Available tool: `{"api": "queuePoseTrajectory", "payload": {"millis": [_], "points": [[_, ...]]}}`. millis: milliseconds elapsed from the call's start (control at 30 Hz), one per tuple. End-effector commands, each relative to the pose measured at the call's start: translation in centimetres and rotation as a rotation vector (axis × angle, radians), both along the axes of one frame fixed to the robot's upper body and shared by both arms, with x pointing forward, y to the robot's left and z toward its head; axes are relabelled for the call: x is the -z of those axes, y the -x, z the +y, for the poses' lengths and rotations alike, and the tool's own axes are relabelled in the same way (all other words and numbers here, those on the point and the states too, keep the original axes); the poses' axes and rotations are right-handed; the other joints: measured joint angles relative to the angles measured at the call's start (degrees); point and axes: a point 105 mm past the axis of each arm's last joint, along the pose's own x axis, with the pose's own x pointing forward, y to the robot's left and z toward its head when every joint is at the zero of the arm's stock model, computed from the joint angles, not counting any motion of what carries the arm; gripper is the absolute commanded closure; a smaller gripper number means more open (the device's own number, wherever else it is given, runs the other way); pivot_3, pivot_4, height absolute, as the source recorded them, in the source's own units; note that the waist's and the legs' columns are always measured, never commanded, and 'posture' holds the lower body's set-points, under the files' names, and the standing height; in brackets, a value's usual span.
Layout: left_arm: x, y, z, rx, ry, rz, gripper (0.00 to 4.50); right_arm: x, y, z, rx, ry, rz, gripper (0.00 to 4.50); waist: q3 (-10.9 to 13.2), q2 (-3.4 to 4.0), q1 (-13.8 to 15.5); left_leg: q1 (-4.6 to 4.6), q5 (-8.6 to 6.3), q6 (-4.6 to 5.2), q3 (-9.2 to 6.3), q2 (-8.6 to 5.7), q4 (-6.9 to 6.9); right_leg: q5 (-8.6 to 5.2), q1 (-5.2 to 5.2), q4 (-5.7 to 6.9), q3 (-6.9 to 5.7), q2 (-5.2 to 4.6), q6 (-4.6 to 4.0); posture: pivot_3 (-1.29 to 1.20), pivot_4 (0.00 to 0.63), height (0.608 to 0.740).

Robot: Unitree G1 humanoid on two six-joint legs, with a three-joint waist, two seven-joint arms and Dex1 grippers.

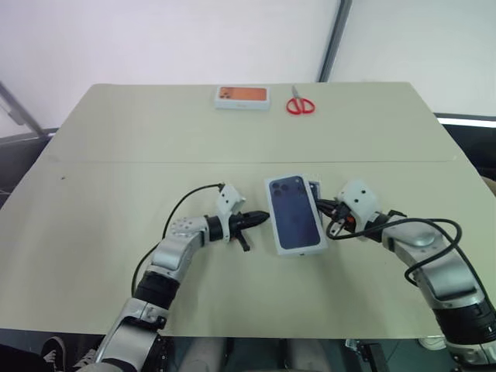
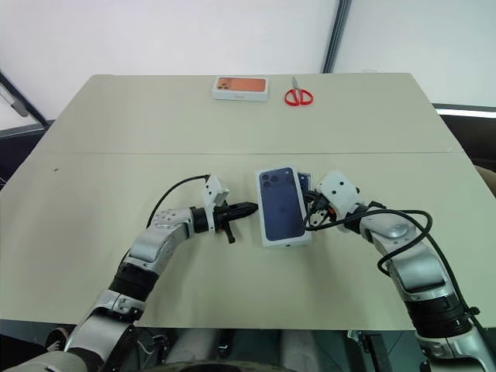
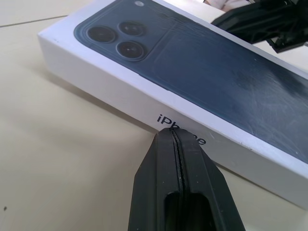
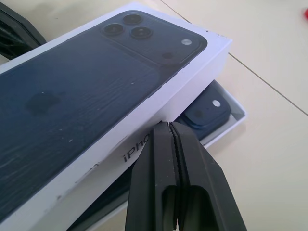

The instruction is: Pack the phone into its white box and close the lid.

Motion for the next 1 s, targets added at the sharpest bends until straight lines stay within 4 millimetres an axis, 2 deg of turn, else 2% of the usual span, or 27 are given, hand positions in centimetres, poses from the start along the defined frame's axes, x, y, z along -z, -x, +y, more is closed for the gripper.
{"api": "queuePoseTrajectory", "payload": {"millis": [33,333,433,867,1000], "points": [[-1.9,-0.6,-1.2,0.015,0.046,-0.040,4.50,-0.7,0.0,0.0,-0.003,0.021,-0.039,4.46,0.00,0.00,-0.02,0.00,0.00,0.00,-0.01,0.00,0.00,0.00,0.00,0.00,-0.01,0.00,0.00,0.00,0.150,0.740],[-2.5,-1.6,-2.4,0.025,0.041,-0.070,4.50,-0.2,-0.3,-1.5,0.048,0.059,-0.039,4.46,0.01,-0.01,-0.13,0.00,0.00,0.00,0.01,0.01,0.00,0.00,-0.01,0.00,-0.01,0.01,0.00,0.00,0.150,0.740],[-2.3,-1.5,-2.6,0.039,0.031,-0.077,4.50,0.0,-0.3,-1.4,0.048,0.058,-0.032,4.46,0.01,-0.01,-0.13,0.00,0.00,0.00,0.01,0.00,0.00,0.00,-0.01,0.00,-0.01,0.01,0.00,0.00,0.150,0.740],[-1.8,-1.3,-1.9,0.018,0.032,-0.050,4.50,0.6,0.4,-0.8,0.006,0.078,-0.010,4.46,0.01,-0.01,-0.14,-0.01,0.00,0.00,0.00,0.01,0.00,0.00,-0.02,0.00,-0.01,0.01,0.00,0.00,0.150,0.740],[-2.8,-1.6,-1.1,0.002,0.038,-0.082,4.50,0.3,0.4,-2.5,0.029,0.133,-0.014,4.46,0.01,-0.02,-0.12,-0.01,0.00,0.00,0.01,0.01,0.01,0.00,-0.01,0.00,-0.01,0.01,0.01,0.00,0.150,0.740]]}}
